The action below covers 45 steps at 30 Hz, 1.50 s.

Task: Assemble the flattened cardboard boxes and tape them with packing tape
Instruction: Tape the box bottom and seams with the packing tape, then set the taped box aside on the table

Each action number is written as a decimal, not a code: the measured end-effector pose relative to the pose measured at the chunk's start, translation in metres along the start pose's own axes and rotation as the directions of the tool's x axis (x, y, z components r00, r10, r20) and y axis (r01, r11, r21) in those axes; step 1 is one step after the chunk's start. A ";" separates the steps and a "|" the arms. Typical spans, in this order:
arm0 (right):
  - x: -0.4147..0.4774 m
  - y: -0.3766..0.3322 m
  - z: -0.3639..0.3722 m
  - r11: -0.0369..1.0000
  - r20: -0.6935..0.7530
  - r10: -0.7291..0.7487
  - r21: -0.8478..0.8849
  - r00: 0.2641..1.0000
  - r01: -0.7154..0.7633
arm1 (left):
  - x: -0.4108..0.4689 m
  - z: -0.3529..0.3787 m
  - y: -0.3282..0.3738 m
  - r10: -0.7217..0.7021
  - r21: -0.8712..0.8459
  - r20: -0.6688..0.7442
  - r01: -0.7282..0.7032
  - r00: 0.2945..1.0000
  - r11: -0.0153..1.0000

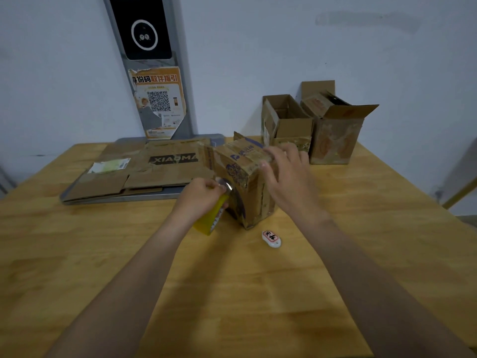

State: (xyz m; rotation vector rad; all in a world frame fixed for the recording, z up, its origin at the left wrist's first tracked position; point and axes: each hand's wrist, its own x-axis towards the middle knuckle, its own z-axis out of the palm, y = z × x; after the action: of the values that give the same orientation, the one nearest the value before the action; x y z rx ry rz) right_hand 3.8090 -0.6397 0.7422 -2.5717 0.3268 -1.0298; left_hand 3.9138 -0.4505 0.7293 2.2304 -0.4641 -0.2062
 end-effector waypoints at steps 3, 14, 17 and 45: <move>0.012 -0.012 0.018 0.996 0.069 -0.023 -0.079 0.997 0.028 | -0.001 0.000 0.001 -0.054 -0.265 -0.075 0.032 0.996 0.964; 0.003 -0.014 0.058 0.976 0.000 -0.005 -0.218 1.000 0.005 | 0.013 0.004 -0.009 -0.176 -0.617 -0.074 0.094 0.982 0.781; 0.002 -0.010 0.056 0.962 0.064 -0.006 -0.272 0.998 0.023 | 0.012 0.009 -0.004 -0.186 -0.656 -0.058 0.103 0.981 0.747; 0.015 0.025 0.009 0.652 0.411 0.418 0.485 0.810 -0.583 | 0.004 -0.003 0.019 -0.256 -0.569 0.037 0.231 0.966 0.789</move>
State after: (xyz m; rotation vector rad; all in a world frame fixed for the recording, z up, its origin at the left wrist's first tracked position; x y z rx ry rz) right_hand 3.8244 -0.6658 0.7351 -1.8357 0.5199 -0.4570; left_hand 3.9134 -0.4611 0.7456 1.6849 -0.0616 -0.3798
